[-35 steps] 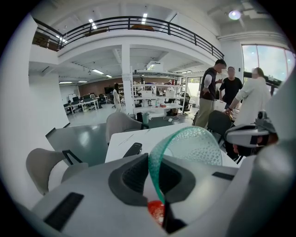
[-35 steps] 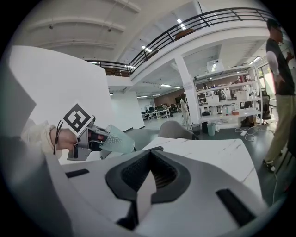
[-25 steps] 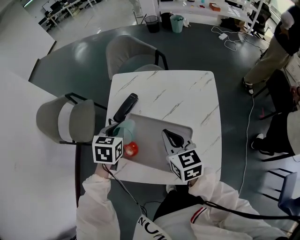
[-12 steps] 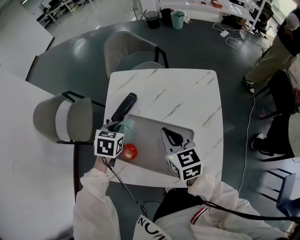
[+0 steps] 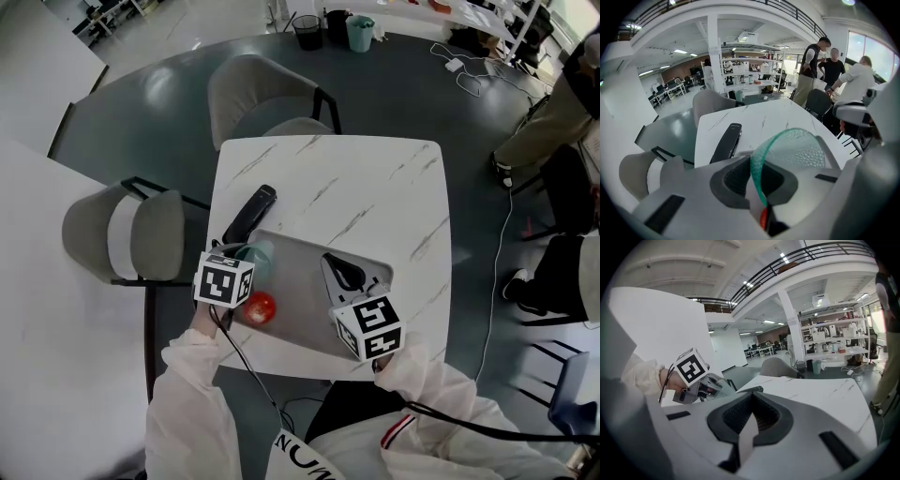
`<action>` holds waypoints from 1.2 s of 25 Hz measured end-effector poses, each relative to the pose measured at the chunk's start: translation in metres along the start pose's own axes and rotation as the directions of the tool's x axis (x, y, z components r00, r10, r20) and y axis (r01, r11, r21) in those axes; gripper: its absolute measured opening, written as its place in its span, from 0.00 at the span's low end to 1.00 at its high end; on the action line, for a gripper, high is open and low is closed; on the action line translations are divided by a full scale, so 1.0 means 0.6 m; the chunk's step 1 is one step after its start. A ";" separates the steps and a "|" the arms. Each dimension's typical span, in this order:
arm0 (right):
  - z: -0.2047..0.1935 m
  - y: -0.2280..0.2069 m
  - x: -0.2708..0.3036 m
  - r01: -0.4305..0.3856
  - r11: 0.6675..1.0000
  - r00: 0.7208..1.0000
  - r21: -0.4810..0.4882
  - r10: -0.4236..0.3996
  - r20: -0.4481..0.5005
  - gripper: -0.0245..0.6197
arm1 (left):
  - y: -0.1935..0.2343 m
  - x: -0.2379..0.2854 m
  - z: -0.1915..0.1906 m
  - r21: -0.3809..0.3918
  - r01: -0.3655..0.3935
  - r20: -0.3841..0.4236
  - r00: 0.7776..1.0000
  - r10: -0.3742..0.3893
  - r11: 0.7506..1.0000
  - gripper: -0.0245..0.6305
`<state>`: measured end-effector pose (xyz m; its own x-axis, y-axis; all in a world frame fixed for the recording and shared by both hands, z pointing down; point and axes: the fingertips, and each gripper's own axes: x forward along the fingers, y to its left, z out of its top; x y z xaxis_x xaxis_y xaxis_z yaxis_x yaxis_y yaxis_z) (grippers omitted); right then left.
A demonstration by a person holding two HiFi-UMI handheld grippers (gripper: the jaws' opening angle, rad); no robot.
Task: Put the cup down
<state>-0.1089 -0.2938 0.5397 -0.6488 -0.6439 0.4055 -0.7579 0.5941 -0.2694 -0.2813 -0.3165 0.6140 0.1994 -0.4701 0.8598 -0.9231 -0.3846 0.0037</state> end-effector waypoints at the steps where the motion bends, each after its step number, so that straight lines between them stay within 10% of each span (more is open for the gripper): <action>1: 0.000 -0.002 0.004 0.000 1.000 1.000 0.000 0.000 -0.002 0.04 | 0.001 0.005 -0.002 -0.002 0.003 -0.008 1.000 -0.003 1.000 0.07; 30: -0.031 -0.044 0.047 -0.007 1.000 0.998 0.025 0.009 -0.064 0.04 | 0.025 0.124 -0.054 -0.055 0.048 -0.275 0.959 -0.062 0.997 0.07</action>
<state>-0.1060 -0.3187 0.5742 -0.6498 -0.6063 0.4584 -0.7547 0.5865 -0.2941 -0.2909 -0.3317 0.6944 0.1577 -0.2087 0.9652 -0.9290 -0.3628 0.0733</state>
